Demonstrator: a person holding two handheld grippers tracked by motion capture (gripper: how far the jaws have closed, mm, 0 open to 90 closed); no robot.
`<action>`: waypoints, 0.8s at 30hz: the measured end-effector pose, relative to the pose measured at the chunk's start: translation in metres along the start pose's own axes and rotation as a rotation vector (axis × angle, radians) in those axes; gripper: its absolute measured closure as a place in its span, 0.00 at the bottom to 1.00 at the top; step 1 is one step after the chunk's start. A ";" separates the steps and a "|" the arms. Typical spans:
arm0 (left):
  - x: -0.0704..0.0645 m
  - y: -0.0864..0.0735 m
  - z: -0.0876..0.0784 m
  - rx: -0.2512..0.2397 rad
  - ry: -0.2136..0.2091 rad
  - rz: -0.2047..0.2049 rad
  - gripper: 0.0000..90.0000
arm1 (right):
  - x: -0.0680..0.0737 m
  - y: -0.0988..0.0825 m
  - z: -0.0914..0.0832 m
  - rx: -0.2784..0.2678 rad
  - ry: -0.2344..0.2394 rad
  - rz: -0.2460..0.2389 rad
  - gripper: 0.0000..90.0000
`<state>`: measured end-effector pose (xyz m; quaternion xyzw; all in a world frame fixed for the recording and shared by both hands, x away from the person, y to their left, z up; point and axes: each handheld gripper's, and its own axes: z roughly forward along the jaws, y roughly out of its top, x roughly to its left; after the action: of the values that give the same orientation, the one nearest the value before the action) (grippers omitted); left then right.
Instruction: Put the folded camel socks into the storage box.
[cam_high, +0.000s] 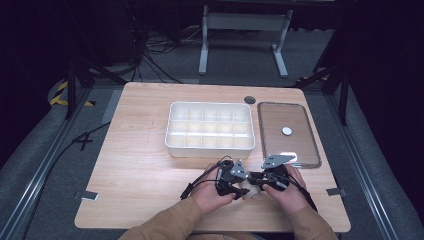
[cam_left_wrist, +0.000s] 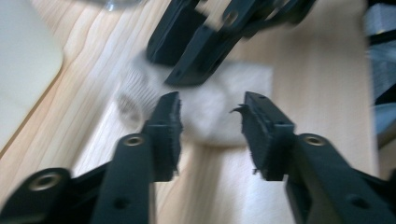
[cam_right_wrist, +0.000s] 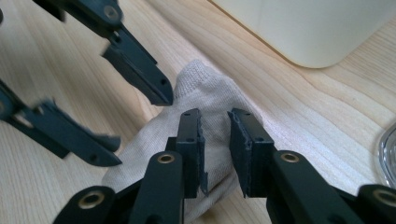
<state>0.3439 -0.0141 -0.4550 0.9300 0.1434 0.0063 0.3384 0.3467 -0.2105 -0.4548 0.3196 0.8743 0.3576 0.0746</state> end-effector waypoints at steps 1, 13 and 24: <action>-0.002 0.000 0.004 0.015 0.005 0.004 0.60 | 0.000 0.000 0.000 0.000 -0.002 0.016 0.80; 0.000 0.000 0.009 0.093 0.039 -0.033 0.62 | 0.000 -0.002 -0.004 0.018 -0.041 0.075 0.79; 0.005 -0.011 -0.014 0.076 0.075 -0.062 0.58 | -0.001 -0.003 -0.011 0.002 -0.049 0.138 0.72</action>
<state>0.3444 0.0047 -0.4515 0.9363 0.1850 0.0254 0.2973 0.3419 -0.2186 -0.4484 0.3879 0.8484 0.3531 0.0707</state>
